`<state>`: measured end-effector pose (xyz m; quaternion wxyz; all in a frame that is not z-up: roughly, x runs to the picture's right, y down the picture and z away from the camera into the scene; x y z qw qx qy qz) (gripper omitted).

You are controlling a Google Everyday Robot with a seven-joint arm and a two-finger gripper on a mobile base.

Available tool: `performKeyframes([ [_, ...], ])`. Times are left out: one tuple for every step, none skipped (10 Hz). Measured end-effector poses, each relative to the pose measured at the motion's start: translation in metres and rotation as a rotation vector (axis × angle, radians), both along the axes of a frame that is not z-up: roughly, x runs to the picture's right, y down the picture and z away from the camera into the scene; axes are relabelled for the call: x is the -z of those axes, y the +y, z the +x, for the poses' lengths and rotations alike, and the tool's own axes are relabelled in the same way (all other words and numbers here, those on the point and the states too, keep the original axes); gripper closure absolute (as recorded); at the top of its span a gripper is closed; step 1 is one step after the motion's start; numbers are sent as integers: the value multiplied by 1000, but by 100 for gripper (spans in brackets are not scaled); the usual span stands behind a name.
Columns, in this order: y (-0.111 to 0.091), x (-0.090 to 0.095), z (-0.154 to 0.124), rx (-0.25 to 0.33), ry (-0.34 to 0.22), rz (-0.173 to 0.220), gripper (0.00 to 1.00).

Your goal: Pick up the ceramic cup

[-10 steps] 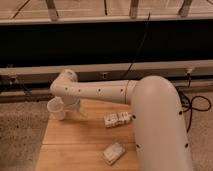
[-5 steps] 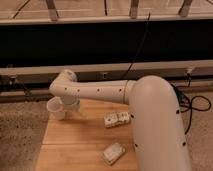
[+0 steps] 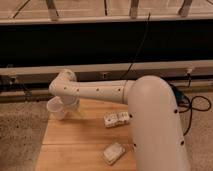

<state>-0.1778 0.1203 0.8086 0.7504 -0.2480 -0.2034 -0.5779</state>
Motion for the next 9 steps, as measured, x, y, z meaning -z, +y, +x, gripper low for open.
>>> performKeyframes([
  [-5,2,7,-3,8,2,20],
  [-12,7,14,-6,19,5,20],
  [-21,14,13,-8,20,14,20],
  [-27,19,16,-8,25,18,20],
  [-36,23,19,-10,31,31,20],
  [-44,29,18,-10,30,41,20],
  [-49,32,17,-7,28,48,20],
  [-55,36,11,-4,21,55,20],
  [-58,39,1,4,5,57,20],
])
